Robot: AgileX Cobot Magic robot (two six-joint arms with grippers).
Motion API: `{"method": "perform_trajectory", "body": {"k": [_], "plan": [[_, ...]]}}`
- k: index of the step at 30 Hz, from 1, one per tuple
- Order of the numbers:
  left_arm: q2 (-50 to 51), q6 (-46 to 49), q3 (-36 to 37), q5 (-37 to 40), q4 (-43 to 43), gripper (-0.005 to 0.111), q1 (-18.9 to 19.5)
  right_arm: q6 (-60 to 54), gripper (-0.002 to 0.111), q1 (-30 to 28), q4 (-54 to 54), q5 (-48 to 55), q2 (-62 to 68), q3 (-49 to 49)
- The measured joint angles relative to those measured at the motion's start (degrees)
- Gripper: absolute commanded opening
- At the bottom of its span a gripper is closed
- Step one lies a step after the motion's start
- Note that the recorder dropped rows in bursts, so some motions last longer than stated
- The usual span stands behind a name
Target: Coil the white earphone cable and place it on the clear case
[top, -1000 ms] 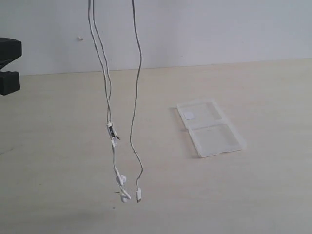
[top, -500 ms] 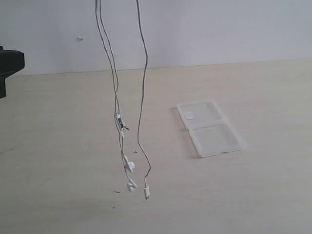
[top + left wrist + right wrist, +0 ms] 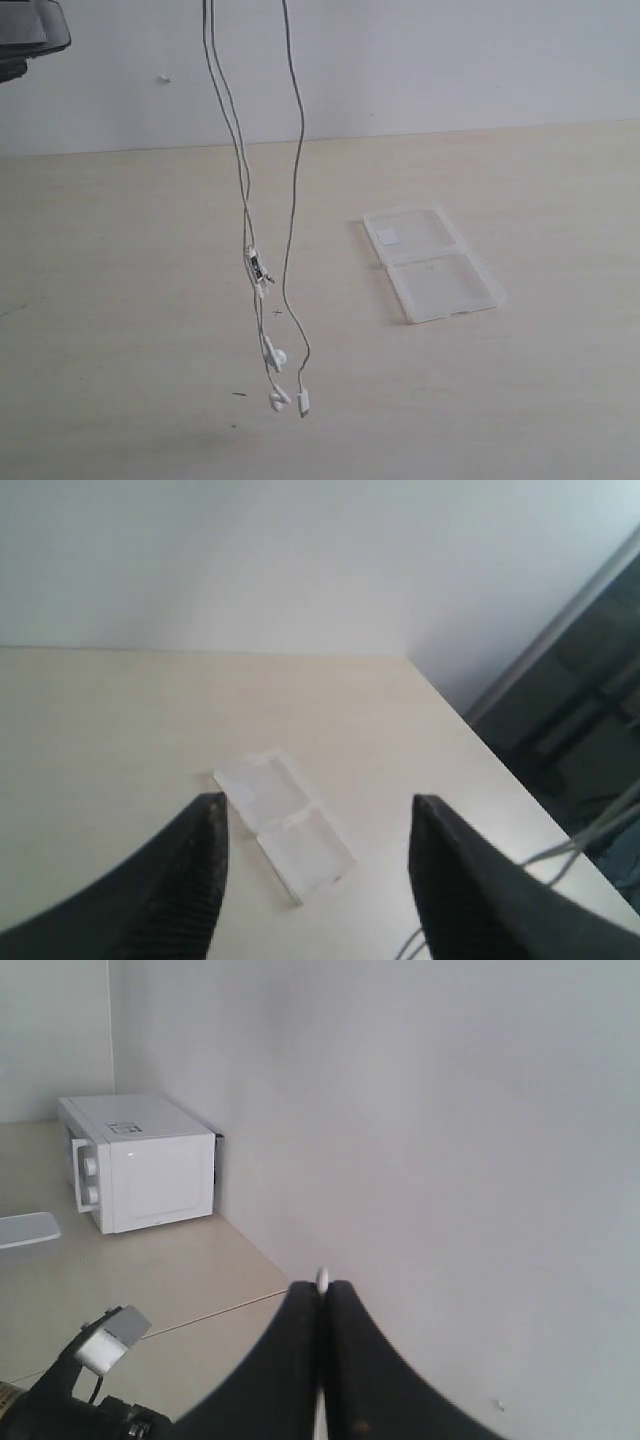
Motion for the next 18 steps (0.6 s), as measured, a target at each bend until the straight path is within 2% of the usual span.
{"method": "perform_trajectory", "body": {"k": [4, 7, 9, 16, 18], "plan": [[0.00, 8.53, -0.22, 4.97, -4.27, 0.054, 0.00, 0.00, 0.000, 0.00, 0.00, 0.13, 0.00, 0.00], [0.64, 24.51, -0.33, 8.92, -15.48, 0.054, 0.00, 0.00, 0.000, 0.00, 0.31, 0.13, 0.00, 0.00], [0.97, 30.72, -0.33, 11.34, -19.38, 0.054, 0.00, 0.00, 0.000, 0.00, 0.44, 0.13, 0.00, 0.00], [1.47, 39.26, -0.33, 13.26, -24.54, 0.054, 0.00, 0.00, 0.000, 0.00, 0.47, 0.13, 0.00, 0.00], [1.66, 40.89, -0.33, 13.26, -26.00, 0.059, 0.00, 0.00, 0.000, 0.00, 0.57, 0.13, 0.00, 0.00]]}}
